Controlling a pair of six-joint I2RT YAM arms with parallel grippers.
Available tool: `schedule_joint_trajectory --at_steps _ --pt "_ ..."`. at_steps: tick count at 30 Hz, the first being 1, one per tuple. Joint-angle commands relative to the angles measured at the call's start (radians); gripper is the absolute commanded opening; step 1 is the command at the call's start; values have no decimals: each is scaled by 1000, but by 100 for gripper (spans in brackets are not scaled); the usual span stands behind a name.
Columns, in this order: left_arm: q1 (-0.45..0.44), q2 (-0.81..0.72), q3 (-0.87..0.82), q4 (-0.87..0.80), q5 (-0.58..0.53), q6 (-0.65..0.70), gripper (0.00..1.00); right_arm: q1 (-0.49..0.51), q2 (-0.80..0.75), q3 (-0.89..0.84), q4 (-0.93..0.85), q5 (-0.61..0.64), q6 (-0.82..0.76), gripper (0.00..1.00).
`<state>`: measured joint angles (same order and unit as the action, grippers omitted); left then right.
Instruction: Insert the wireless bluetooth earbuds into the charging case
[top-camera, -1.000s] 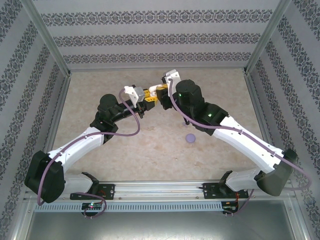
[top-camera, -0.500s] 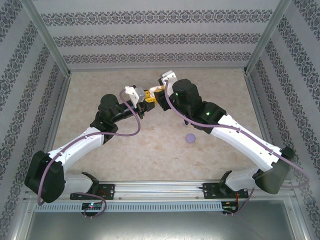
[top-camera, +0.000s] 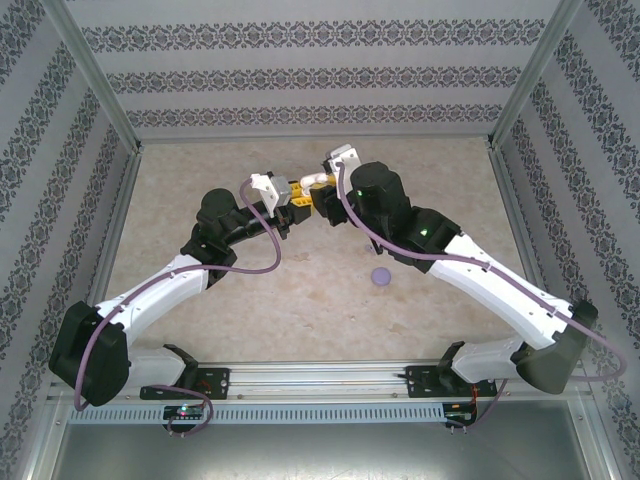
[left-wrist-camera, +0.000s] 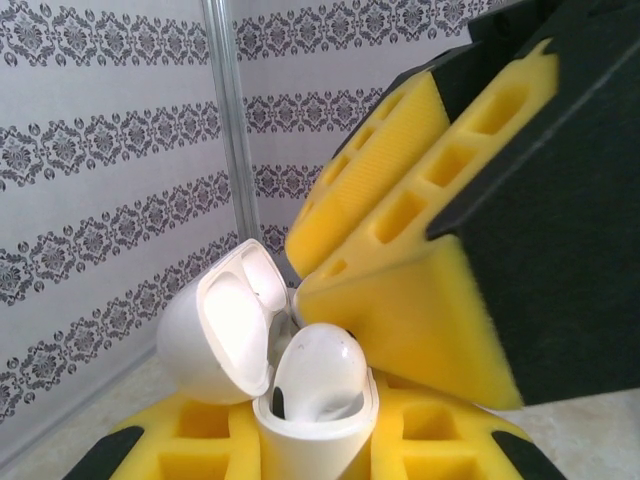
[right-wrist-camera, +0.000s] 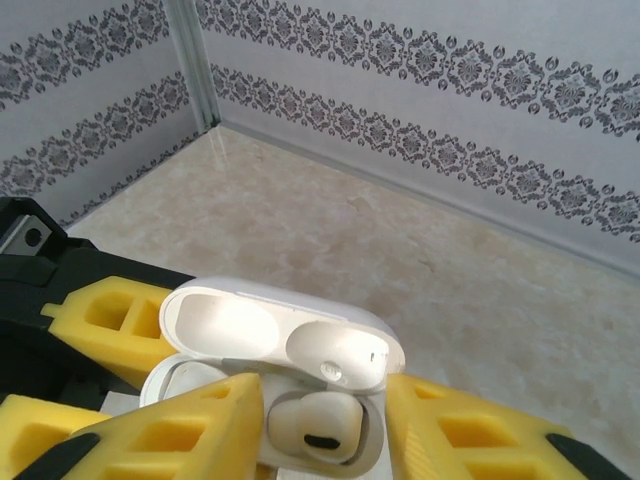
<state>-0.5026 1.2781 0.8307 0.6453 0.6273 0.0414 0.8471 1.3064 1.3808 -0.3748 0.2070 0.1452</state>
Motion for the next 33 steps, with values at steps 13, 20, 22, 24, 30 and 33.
schedule_joint_trajectory --at_steps 13,20,22,24,30,33 --pt "-12 -27 25 96 -11 9 0 -4 -74 -31 -41 -128 61 53" --pt "-11 -24 17 105 -8 7 0 -71 -113 -21 -19 -179 124 58" --pt "-12 -25 13 109 -8 7 0 -98 -122 -3 -8 -212 155 61" --pt "-12 -23 9 112 -5 8 0 -122 -121 26 -2 -249 192 63" --pt "-12 -23 -3 121 1 9 0 -183 -72 124 -43 -337 260 64" --pt "-11 -24 -8 123 11 12 0 -202 -23 185 -91 -355 266 61"
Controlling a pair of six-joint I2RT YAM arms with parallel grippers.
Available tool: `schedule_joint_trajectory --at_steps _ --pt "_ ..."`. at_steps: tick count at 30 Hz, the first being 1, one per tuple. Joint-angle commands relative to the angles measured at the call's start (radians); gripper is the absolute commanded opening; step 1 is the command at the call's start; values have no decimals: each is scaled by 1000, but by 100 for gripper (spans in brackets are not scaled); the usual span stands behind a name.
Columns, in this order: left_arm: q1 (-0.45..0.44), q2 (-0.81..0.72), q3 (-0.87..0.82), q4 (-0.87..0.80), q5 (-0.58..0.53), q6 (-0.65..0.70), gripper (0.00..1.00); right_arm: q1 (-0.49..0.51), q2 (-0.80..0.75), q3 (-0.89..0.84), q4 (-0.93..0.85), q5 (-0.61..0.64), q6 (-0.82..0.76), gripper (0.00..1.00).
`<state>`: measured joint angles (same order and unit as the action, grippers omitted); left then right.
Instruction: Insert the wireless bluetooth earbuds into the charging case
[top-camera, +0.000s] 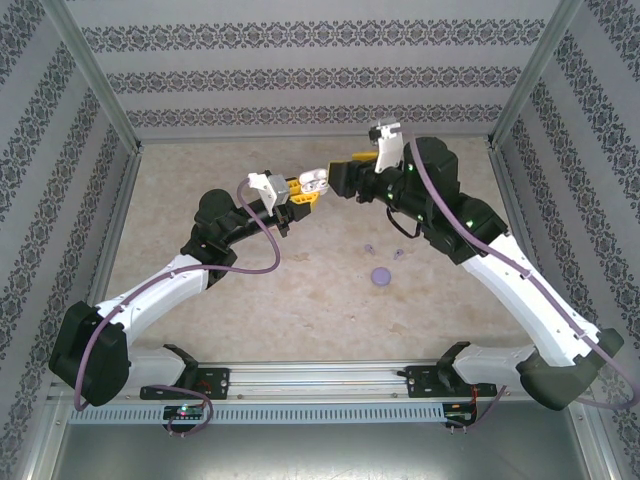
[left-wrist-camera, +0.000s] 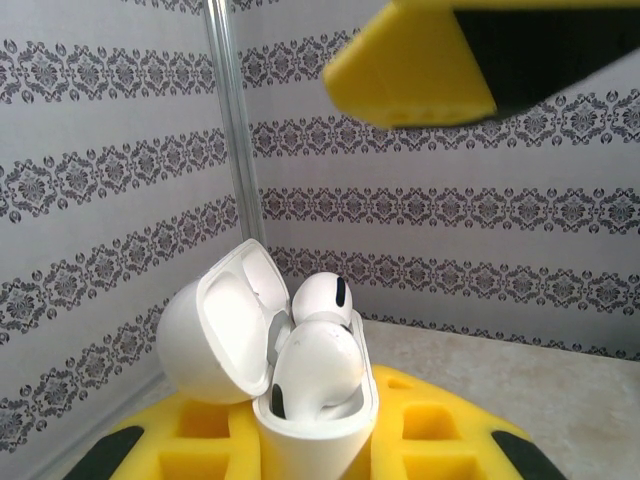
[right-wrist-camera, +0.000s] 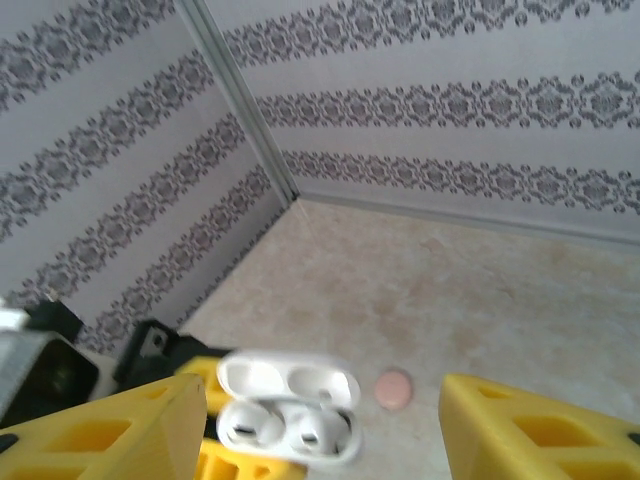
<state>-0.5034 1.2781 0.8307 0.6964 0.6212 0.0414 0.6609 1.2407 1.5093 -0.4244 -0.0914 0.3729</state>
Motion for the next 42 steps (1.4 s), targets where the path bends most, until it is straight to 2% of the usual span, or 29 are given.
schedule_joint_trajectory --at_steps 1,4,11,19,26,32,35,37,42 --pt "-11 -23 -10 72 21 12 0 -23 56 72 -52 -66 41 60" --pt "-11 -25 -16 74 43 18 0 -44 108 128 -98 -90 52 50" --pt "-11 -28 -14 58 79 22 0 -89 282 304 -234 -180 52 18" --pt "-11 -26 -17 51 88 39 0 -102 471 512 -439 -309 -5 5" --pt "-11 -9 5 31 51 41 0 -47 386 410 -488 -336 -51 0" --pt "-11 7 23 21 39 30 0 -9 217 218 -424 -210 -5 0" --pt "-10 18 20 21 38 9 0 -51 123 134 -334 -64 61 2" --pt "-9 24 11 26 35 -17 0 -101 56 66 -256 -26 126 5" --pt "-9 32 -37 62 14 -64 0 -163 -15 -26 -221 34 181 11"
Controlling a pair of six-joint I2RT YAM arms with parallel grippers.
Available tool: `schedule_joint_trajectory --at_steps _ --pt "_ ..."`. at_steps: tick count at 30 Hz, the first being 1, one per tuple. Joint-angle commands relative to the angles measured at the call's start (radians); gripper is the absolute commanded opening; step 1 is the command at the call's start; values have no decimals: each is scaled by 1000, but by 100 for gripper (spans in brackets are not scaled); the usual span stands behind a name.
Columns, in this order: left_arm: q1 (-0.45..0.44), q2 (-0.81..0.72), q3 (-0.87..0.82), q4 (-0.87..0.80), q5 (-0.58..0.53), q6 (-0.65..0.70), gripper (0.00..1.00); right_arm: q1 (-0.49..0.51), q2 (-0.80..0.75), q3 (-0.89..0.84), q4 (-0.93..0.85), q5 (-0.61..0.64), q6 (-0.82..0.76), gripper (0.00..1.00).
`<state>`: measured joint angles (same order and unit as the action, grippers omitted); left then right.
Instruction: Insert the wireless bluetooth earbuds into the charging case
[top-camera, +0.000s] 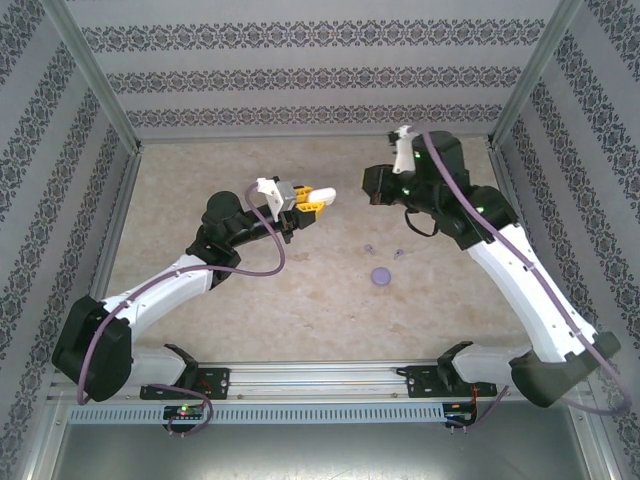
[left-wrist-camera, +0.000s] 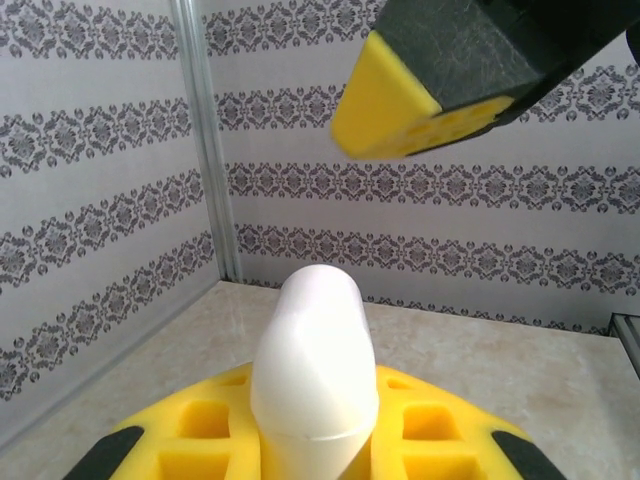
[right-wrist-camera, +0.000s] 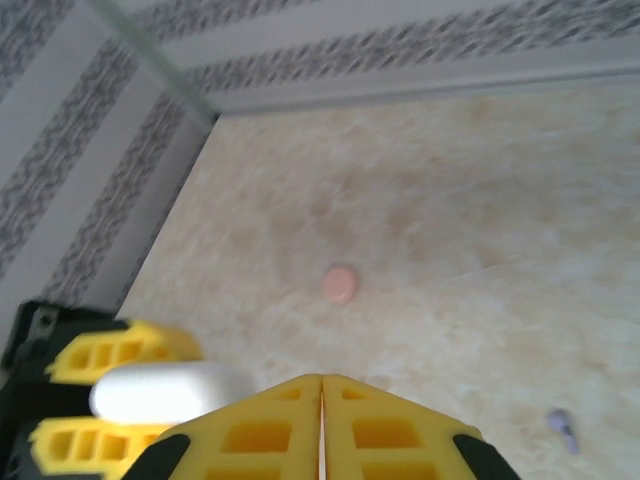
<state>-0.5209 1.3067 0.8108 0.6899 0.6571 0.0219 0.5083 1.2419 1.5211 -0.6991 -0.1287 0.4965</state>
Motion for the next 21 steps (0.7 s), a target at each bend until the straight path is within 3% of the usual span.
schedule_joint_trajectory --at_steps 1,12,16,21 --pt "9 11 -24 69 -31 -55 0 -15 -22 -56 51 83 57 12" --pt "11 280 74 -184 -78 -257 0 -84 1 -306 77 125 99 19" --pt "14 405 180 -367 -70 -298 0 -103 53 -368 85 128 98 28" --pt "27 512 237 -426 -67 -341 0 -123 126 -423 69 111 92 45"
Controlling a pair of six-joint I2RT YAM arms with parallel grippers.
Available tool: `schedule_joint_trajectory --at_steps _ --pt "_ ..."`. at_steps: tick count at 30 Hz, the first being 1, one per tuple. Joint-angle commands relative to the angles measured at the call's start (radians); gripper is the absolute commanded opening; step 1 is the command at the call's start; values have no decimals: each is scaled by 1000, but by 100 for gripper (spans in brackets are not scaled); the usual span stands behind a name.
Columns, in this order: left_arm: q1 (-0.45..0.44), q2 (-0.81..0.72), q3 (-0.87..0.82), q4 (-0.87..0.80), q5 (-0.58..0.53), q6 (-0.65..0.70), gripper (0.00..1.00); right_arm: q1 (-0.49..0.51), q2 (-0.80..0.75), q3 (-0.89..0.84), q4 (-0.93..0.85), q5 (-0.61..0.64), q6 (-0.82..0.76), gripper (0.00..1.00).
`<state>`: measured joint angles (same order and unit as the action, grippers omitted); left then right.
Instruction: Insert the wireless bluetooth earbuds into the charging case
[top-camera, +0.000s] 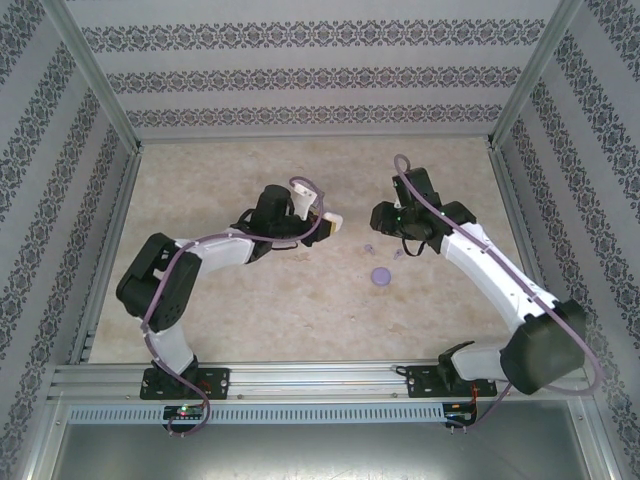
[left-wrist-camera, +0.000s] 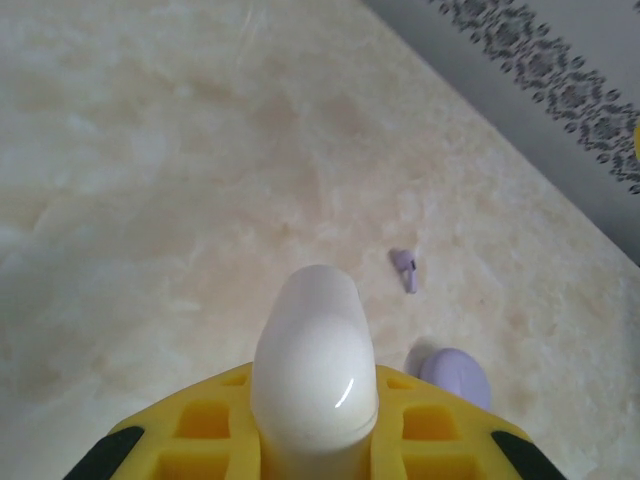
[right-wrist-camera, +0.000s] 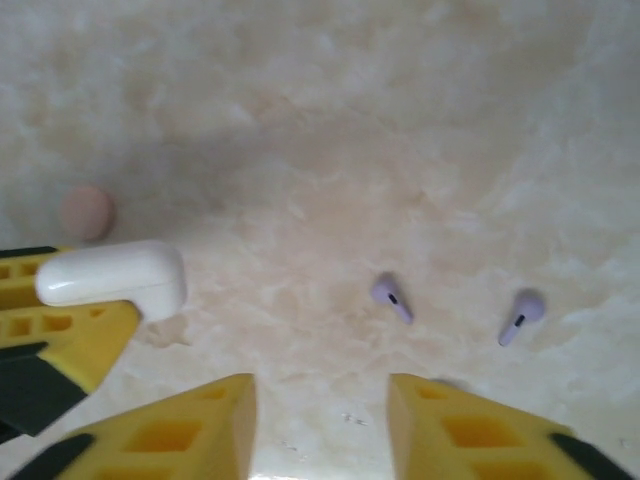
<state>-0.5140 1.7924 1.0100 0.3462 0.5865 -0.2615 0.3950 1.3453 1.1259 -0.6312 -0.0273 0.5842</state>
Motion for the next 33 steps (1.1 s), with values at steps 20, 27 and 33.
schedule_joint_trajectory --at_steps 20,27,33 --pt "131 330 258 -249 150 -168 27 -15 149 -89 -32 -30 -92 71" --pt "138 306 283 -363 92 -121 47 -16 166 -94 -55 -43 -126 75" --pt "153 247 297 -438 50 -83 51 -10 199 -98 -68 -61 -160 76"
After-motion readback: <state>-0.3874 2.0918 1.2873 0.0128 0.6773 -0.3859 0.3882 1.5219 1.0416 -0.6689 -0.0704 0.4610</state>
